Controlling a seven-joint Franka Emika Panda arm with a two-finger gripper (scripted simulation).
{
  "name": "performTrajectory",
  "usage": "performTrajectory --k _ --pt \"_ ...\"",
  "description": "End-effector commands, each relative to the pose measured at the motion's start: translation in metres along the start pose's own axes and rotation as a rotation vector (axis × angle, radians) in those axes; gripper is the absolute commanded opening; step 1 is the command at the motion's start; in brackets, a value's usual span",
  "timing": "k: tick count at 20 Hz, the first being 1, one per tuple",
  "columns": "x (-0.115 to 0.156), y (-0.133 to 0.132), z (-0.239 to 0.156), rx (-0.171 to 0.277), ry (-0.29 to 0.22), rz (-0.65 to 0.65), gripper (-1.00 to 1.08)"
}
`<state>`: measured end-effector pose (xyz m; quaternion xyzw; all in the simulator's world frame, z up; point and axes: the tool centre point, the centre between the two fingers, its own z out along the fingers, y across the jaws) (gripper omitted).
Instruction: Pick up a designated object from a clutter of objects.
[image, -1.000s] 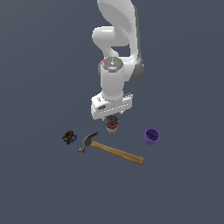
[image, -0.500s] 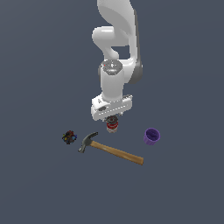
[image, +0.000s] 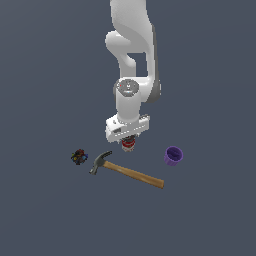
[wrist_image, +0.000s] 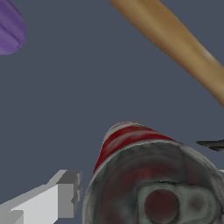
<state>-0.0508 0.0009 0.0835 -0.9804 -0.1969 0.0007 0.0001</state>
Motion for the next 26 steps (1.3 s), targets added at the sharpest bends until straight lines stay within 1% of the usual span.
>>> performTrajectory --k 1,3,4,17,22,26 --pt "0.0 0.0 0.005 0.0 0.001 -0.001 1.0" --pt "0.001 0.0 0.006 0.0 0.001 -0.001 1.0" --pt "0.001 0.0 0.006 0.0 0.001 -0.001 -1.0" --pt "-0.001 0.001 0.003 -0.001 0.002 0.0 -1.0" --pt "-0.006 0.005 -0.008 -0.001 0.002 0.0 -1.0" --pt "-0.013 0.012 -0.025 0.0 0.002 0.0 -1.0"
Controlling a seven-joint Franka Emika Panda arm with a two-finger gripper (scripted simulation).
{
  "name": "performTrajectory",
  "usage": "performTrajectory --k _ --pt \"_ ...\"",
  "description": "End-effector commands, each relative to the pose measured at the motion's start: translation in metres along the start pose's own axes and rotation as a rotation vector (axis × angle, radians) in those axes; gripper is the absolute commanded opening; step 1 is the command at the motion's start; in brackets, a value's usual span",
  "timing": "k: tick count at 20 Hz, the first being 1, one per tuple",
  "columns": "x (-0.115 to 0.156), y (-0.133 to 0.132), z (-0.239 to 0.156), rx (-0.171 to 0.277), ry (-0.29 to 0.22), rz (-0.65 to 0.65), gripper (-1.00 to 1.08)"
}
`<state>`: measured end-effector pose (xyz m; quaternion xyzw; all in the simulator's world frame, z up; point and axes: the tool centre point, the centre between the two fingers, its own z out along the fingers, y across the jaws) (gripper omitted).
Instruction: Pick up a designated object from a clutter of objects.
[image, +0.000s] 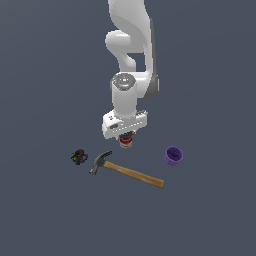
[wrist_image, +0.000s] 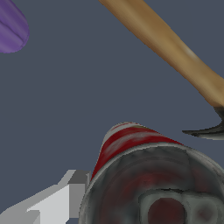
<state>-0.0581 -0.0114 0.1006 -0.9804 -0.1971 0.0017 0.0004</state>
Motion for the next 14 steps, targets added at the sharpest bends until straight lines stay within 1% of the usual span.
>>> performTrajectory --k 1,7,14 --pt "-0.004 0.005 -0.014 -0.001 0.004 0.0 -1.0" --pt "-0.023 0.02 -0.055 0.0 0.004 0.0 -1.0" --pt "-0.05 0.043 -0.12 0.001 0.005 0.0 -1.0"
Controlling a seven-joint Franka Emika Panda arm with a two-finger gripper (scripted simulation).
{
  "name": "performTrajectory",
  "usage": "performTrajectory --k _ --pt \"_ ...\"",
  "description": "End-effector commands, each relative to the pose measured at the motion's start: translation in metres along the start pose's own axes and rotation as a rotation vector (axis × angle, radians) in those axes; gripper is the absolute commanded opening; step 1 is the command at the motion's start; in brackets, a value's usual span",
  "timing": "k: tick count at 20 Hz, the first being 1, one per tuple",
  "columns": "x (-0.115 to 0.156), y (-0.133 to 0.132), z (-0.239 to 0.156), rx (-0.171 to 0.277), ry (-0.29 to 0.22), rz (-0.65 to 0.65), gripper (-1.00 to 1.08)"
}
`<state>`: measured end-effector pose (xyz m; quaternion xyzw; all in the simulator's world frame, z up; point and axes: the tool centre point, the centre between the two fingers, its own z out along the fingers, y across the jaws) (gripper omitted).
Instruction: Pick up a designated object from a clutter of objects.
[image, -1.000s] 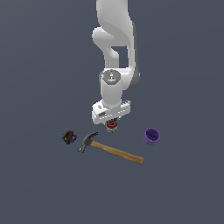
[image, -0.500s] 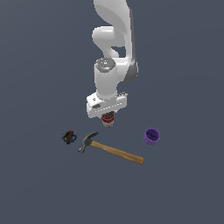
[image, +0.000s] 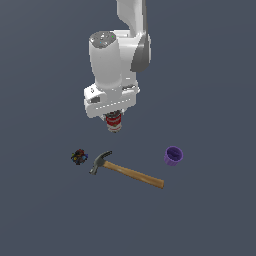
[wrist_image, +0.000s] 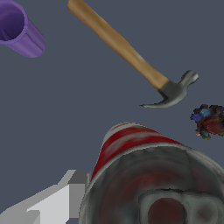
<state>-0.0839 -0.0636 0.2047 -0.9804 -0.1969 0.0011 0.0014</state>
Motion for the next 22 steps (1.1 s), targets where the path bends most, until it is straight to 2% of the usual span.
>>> performTrajectory --k 1,13,22 --pt "-0.01 0.009 -0.025 -0.001 0.003 0.0 -1.0" --pt "-0.055 0.05 -0.135 -0.002 0.002 0.001 -1.0" --pt "-0.074 0.071 -0.188 -0.002 0.002 0.0 -1.0"
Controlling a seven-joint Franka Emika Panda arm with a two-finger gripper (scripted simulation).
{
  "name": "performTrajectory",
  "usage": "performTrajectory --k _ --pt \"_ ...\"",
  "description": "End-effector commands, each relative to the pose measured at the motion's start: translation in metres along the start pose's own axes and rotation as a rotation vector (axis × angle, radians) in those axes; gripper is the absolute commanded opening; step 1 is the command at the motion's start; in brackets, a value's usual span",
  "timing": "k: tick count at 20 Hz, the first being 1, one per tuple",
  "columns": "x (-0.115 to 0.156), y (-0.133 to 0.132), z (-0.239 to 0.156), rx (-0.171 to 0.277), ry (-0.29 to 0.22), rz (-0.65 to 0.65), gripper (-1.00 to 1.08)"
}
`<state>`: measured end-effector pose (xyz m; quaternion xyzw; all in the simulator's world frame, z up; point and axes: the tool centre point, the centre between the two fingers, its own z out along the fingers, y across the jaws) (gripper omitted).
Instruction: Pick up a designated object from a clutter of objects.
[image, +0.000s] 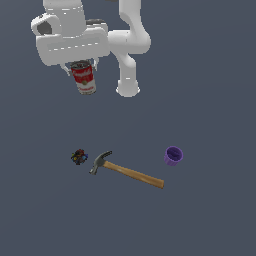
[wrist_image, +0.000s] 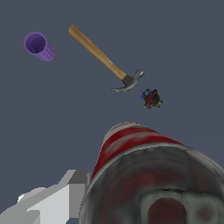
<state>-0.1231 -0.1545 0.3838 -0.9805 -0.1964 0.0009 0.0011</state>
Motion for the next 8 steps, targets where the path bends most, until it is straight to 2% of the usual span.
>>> performTrajectory --k 1,8 --pt "-0.003 0.004 -0.012 -0.002 0.001 -0.001 -1.0" --pt "-0.006 0.009 -0.022 -0.003 0.001 -0.001 -1.0"
